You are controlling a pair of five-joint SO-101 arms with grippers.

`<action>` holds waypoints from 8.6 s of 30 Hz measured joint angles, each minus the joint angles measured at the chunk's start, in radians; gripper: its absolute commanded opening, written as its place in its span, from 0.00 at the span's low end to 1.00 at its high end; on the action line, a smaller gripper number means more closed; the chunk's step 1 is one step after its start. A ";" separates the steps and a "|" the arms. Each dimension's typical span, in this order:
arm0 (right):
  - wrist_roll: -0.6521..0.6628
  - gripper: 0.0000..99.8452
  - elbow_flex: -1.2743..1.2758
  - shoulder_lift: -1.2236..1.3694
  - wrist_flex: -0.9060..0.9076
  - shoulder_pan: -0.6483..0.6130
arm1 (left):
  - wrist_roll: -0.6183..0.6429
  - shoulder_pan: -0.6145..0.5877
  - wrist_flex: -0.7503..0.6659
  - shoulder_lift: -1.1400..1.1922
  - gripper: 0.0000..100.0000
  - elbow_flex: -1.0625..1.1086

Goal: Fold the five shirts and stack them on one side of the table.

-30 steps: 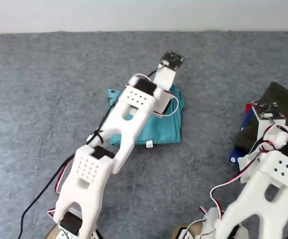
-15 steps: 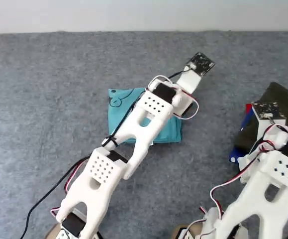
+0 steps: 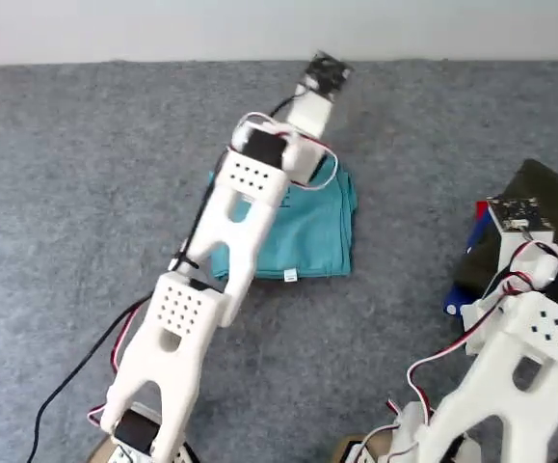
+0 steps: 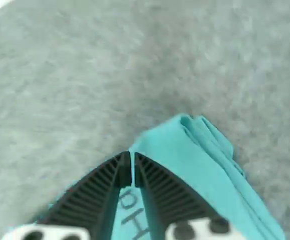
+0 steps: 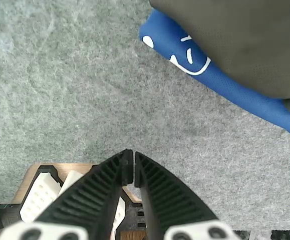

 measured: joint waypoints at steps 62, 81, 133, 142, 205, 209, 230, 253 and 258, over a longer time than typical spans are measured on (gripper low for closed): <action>-0.537 0.35 0.055 0.106 -0.489 -0.752 | -0.212 -0.675 0.439 -1.304 0.02 0.592; -0.776 0.35 -0.643 0.996 -0.488 -0.856 | -0.227 -0.997 0.439 -1.395 0.02 0.764; 0.190 0.27 -1.175 1.350 -0.425 -0.529 | -0.161 -0.997 0.439 -1.398 0.02 0.819; -0.222 0.06 -1.198 1.241 -0.219 -0.586 | -0.161 -0.997 0.439 -1.398 0.02 0.819; -1.178 0.01 -1.390 1.564 -0.048 -0.638 | -0.161 -0.997 0.439 -1.398 0.02 0.819; -1.066 0.01 -1.452 1.490 -0.002 -0.612 | -0.161 -0.997 0.439 -1.398 0.02 0.819; -0.555 0.01 -1.077 0.738 0.000 -0.270 | -0.114 -0.997 0.439 -1.582 0.02 1.031; -0.028 0.40 -1.108 0.951 -0.043 0.265 | -0.110 -0.997 0.439 -1.582 0.02 1.034; -0.028 0.37 -1.204 0.927 -0.002 0.262 | -0.110 -0.997 0.439 -1.582 0.02 1.034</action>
